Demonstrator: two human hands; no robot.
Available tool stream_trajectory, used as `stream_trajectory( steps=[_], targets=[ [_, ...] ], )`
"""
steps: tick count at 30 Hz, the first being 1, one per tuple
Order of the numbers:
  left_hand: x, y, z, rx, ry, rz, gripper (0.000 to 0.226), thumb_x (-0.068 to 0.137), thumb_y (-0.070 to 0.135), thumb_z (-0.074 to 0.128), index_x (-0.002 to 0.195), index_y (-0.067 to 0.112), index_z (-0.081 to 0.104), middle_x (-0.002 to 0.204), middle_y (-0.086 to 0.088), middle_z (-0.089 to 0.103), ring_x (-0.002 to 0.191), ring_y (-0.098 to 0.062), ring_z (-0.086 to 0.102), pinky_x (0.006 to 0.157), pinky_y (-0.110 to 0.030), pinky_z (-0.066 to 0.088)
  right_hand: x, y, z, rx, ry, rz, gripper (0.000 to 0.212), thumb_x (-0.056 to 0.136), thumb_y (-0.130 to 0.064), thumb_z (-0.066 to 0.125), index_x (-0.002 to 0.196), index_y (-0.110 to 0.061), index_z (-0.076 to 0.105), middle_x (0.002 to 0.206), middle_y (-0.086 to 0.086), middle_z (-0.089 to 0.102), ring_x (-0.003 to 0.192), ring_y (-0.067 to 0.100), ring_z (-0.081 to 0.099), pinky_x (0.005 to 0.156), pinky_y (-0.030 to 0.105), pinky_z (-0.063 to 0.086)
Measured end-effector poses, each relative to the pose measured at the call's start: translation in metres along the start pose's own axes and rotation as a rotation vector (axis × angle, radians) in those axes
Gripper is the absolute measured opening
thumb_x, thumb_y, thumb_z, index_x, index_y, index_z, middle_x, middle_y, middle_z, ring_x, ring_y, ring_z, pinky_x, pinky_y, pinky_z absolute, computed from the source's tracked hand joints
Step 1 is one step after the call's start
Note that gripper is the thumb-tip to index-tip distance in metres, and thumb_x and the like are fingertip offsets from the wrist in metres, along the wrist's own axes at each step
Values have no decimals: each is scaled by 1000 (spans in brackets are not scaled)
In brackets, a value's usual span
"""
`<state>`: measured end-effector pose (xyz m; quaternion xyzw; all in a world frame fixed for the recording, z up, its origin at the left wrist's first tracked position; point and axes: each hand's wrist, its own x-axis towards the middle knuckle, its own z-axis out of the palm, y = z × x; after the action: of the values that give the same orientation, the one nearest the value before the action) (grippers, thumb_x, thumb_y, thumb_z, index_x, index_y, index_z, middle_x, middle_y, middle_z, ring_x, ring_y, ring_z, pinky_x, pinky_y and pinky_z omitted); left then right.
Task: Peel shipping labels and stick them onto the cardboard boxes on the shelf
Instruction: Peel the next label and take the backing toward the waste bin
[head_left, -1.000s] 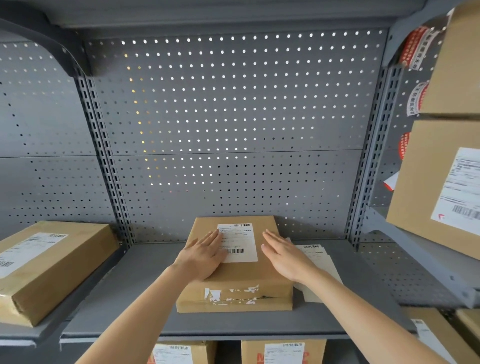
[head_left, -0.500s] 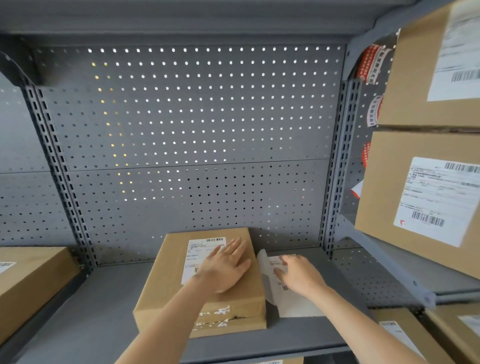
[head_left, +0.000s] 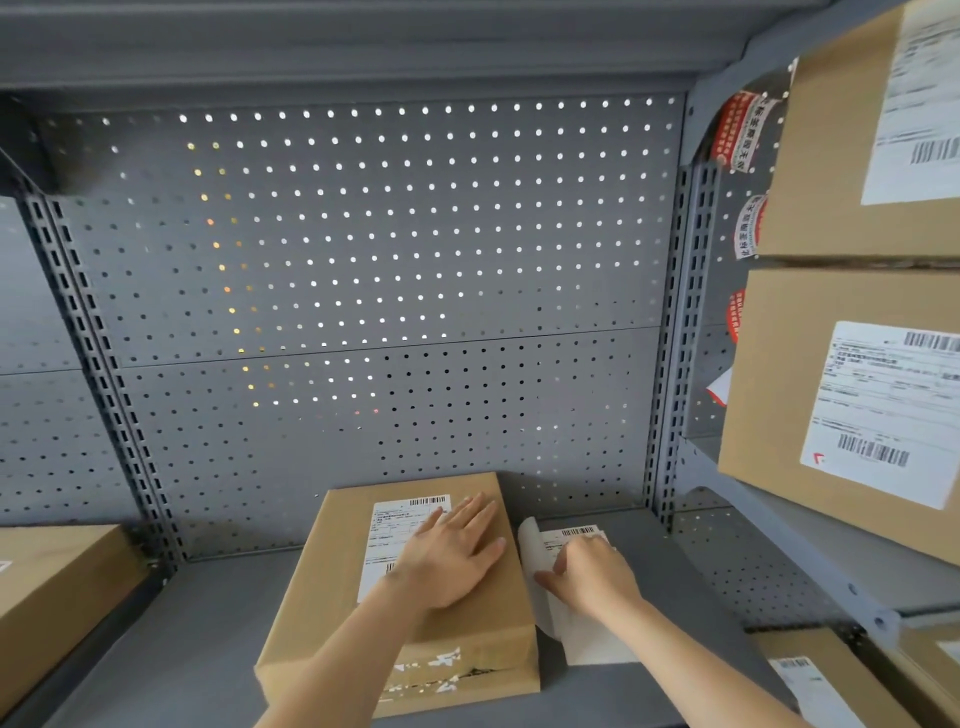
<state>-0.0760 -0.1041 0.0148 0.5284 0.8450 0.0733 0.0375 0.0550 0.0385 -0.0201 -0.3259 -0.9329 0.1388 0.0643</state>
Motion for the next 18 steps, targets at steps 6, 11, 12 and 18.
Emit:
stream_trajectory(
  steps=[6, 11, 12, 18],
  targets=[
    [-3, -1, -3, 13, 72, 6, 57, 98, 49, 20, 151, 28, 10, 160, 9, 7, 147, -9, 7, 119, -29, 0, -1, -4, -5, 1, 19, 58, 37, 86, -36, 56, 54, -18, 49, 58, -1, 50, 66, 22, 53, 47, 25, 34],
    [-7, 3, -10, 13, 120, -1, 57, 99, 47, 25, 150, 26, 13, 160, 8, 10, 146, -14, 13, 118, -29, 5, -5, -3, -18, -15, 96, 48, 24, 90, -31, 51, 70, -17, 55, 71, 2, 63, 72, 23, 63, 56, 28, 41],
    [-6, 2, -11, 9, 135, -2, 57, 98, 47, 27, 150, 26, 15, 160, 8, 12, 146, -15, 15, 118, -30, 7, -5, -2, -21, -15, 113, 50, 22, 90, -30, 51, 76, -17, 59, 76, 3, 67, 75, 24, 65, 58, 29, 43],
    [-6, 0, -17, -46, 252, 3, 55, 96, 45, 36, 147, 28, 21, 156, 10, 24, 139, -16, 31, 115, -31, 20, -6, 0, -42, 21, 241, 54, 18, 92, -26, 49, 94, -19, 65, 84, 0, 70, 74, 20, 65, 58, 27, 45]
  ],
)
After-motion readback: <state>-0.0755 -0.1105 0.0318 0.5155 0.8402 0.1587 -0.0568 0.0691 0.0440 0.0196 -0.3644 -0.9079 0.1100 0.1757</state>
